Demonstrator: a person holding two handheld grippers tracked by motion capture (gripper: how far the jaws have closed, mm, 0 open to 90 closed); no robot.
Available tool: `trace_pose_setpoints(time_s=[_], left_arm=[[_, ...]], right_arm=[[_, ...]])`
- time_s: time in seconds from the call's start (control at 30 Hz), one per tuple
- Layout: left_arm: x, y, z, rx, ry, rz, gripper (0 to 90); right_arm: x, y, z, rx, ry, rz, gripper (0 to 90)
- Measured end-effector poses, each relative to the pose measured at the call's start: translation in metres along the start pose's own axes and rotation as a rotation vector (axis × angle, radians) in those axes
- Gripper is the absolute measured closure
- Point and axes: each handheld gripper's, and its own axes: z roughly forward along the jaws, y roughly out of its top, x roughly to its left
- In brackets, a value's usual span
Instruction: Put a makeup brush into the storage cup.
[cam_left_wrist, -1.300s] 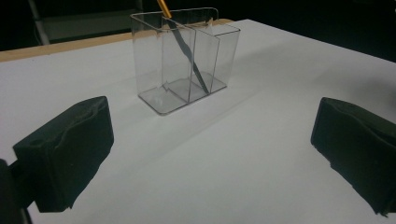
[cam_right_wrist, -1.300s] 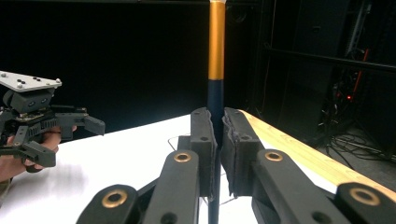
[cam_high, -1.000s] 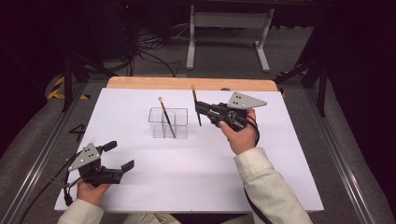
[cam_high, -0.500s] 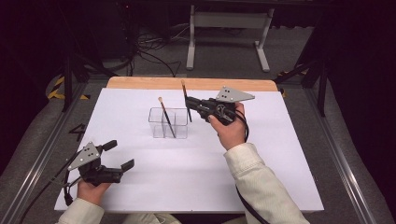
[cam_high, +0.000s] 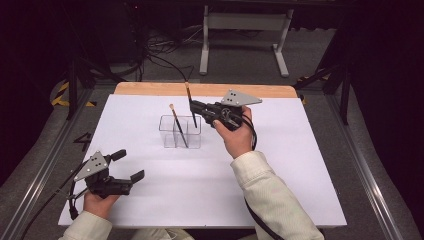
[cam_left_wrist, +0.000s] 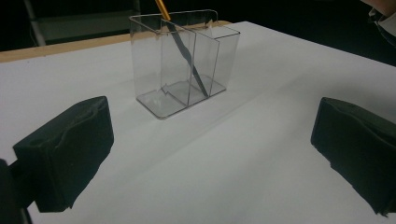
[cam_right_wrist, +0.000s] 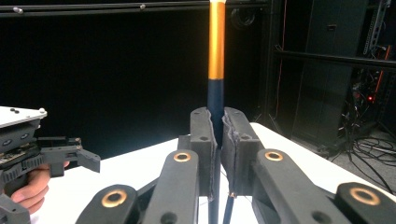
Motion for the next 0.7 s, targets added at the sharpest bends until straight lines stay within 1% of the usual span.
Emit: trace_pose_setpoints(time_s=[0.13,0.23,0.33,0.6,0.7], left_arm=[[0.0,0.001,0.002,0.004,-0.006,0.005,0.2],[0.001,0.0,0.002,0.006,-0.005,0.0,0.2],[0.001,0.0,0.001,0.006,-0.005,-0.001,0.2],[0.001,0.0,-0.001,0.006,-0.003,0.009,0.2],[0.0,0.0,-0.001,0.006,-0.002,0.006,0.2]], right_arm=[[0.0,-0.001,0.003,-0.004,0.0,0.008,83.4],[0.001,-0.003,0.009,0.007,0.002,0.005,83.4],[0.002,-0.004,0.015,0.003,0.005,0.007,83.4],[0.005,-0.003,0.026,-0.001,0.007,0.007,83.4],[0.006,-0.004,0.03,-0.008,0.009,0.009,83.4]])
